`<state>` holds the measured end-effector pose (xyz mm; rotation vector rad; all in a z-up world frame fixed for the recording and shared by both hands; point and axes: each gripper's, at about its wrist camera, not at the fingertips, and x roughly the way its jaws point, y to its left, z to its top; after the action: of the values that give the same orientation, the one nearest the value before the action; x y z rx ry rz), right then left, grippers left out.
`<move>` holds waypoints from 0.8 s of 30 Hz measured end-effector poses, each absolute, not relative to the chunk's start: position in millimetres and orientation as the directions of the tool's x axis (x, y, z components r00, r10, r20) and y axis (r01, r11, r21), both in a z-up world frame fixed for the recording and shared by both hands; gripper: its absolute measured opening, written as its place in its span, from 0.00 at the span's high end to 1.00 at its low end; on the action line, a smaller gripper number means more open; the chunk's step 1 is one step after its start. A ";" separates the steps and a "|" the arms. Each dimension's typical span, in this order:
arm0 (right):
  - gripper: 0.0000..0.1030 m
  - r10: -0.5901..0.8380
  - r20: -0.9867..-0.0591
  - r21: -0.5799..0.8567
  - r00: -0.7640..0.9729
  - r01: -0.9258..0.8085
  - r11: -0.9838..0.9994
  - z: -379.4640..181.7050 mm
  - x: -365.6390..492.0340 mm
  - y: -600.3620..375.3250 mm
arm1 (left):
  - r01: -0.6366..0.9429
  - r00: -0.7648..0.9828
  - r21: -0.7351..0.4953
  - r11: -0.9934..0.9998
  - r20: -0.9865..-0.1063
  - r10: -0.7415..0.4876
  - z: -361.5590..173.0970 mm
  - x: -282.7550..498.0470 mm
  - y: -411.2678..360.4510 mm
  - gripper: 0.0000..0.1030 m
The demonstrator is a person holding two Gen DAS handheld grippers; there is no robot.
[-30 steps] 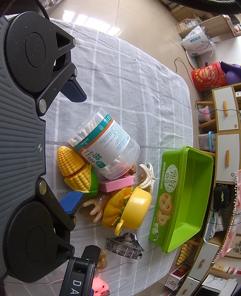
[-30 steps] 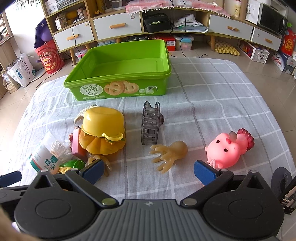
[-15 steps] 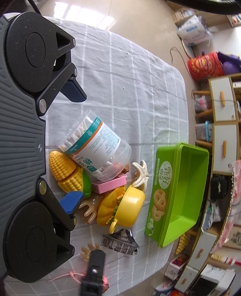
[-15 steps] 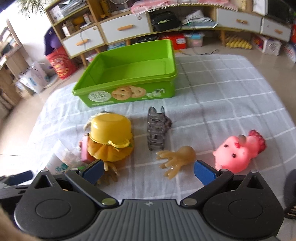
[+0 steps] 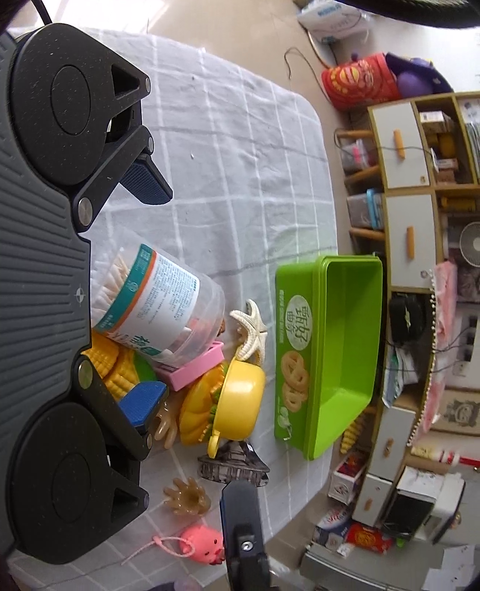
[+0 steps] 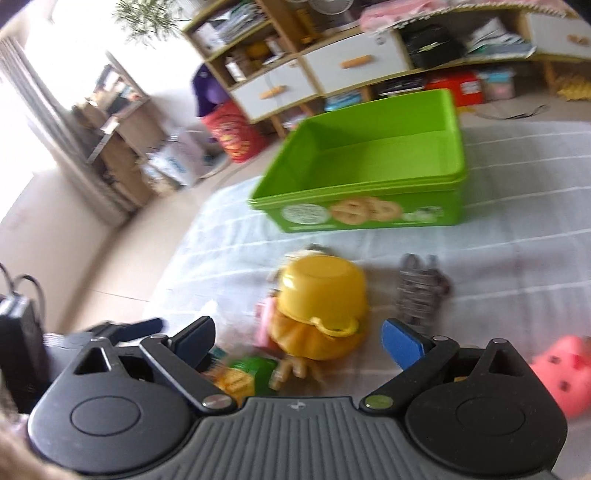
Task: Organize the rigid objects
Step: 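Close the right gripper on the yellow pot while the left tool moves toward the cotton-swab jar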
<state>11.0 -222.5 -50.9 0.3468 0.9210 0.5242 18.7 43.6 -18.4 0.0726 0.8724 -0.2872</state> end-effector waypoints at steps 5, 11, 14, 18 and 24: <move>0.23 0.618 -0.632 0.537 0.468 -0.311 0.784 -56.7 26.4 -214.1 | 0.277 0.604 -0.111 0.955 -0.752 -0.263 -24.0 25.2 49.0 0.05; 0.26 0.592 -0.653 0.513 0.471 -0.300 0.804 -67.9 45.4 -205.4 | 0.280 0.608 -0.165 0.946 -0.731 -0.308 -27.2 27.7 56.0 0.08; 0.28 0.580 -0.663 0.505 0.474 -0.289 0.813 -74.6 52.9 -202.0 | 0.284 0.600 -0.185 0.941 -0.731 -0.325 -30.2 28.5 58.4 0.12; 0.30 0.556 -0.672 0.479 0.489 -0.286 0.830 -80.9 57.3 -195.3 | 0.292 0.593 -0.185 0.938 -0.735 -0.329 -34.3 27.0 59.3 0.17; 0.35 0.500 -0.704 0.412 0.504 -0.283 0.866 -86.0 58.6 -185.9 | 0.289 0.590 -0.199 0.937 -0.733 -0.337 -37.4 24.7 62.9 0.22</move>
<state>58.6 -185.9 -86.0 0.2574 0.9299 0.4786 24.7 62.9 -37.4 -0.0605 0.8662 -0.3647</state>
